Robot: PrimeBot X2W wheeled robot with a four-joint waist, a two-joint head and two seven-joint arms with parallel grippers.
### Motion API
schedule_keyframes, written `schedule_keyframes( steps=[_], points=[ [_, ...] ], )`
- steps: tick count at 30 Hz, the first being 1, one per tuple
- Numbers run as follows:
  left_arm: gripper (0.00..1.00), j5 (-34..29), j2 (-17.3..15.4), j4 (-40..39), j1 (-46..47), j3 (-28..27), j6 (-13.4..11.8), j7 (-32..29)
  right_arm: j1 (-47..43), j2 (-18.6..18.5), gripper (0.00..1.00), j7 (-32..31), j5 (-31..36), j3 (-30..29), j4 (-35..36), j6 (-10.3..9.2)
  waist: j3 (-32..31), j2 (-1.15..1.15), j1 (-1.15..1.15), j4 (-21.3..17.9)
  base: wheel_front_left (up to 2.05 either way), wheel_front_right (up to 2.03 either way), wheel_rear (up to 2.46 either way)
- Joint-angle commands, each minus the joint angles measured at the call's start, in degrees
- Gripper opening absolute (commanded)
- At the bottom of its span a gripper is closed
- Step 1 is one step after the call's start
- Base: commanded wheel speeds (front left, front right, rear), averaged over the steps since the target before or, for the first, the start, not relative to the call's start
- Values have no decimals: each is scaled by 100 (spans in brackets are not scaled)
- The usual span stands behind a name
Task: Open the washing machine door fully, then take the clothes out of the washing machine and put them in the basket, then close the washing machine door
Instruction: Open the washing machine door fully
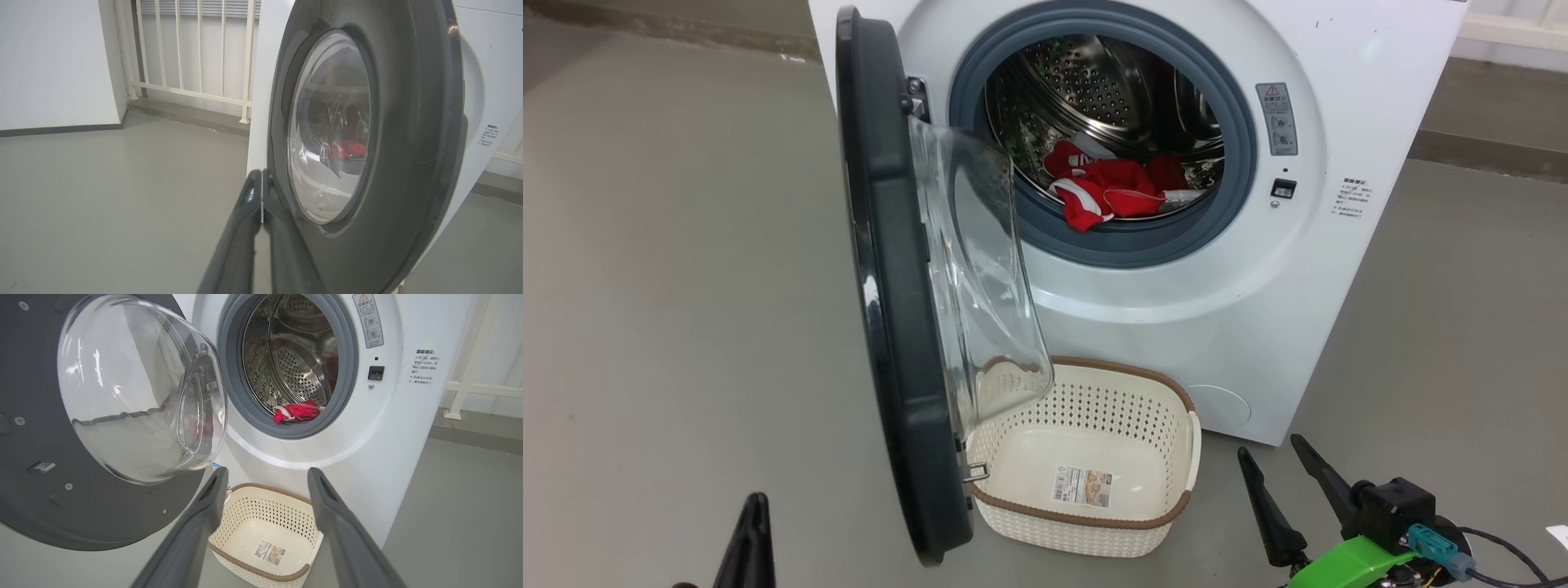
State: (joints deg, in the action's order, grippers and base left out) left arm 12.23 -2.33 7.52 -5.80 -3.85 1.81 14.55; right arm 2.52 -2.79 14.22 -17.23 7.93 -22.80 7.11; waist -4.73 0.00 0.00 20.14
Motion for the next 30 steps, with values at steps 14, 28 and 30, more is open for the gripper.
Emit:
schedule_keyframes(
  steps=[14, 28, 30],
  points=[
    [0, 432, -54, -1733, 1137, 37, -586, -810, 263, -9, 100, 78, -79, 81, 10, 37, -37, 0, 0, -72, 0, 0, 0],
    [0, 616, -54, -2242, 1494, 1707, -619, -1628, 262, -9, 100, 78, -36, 116, -7, 37, 15, 0, 0, -213, 0, 0, 0],
    [0, 657, -54, -2025, 1448, 1901, -630, -1678, 271, -9, 100, 78, -32, 134, -16, 37, 23, 0, 0, -249, 0, 0, 0]
  ],
)
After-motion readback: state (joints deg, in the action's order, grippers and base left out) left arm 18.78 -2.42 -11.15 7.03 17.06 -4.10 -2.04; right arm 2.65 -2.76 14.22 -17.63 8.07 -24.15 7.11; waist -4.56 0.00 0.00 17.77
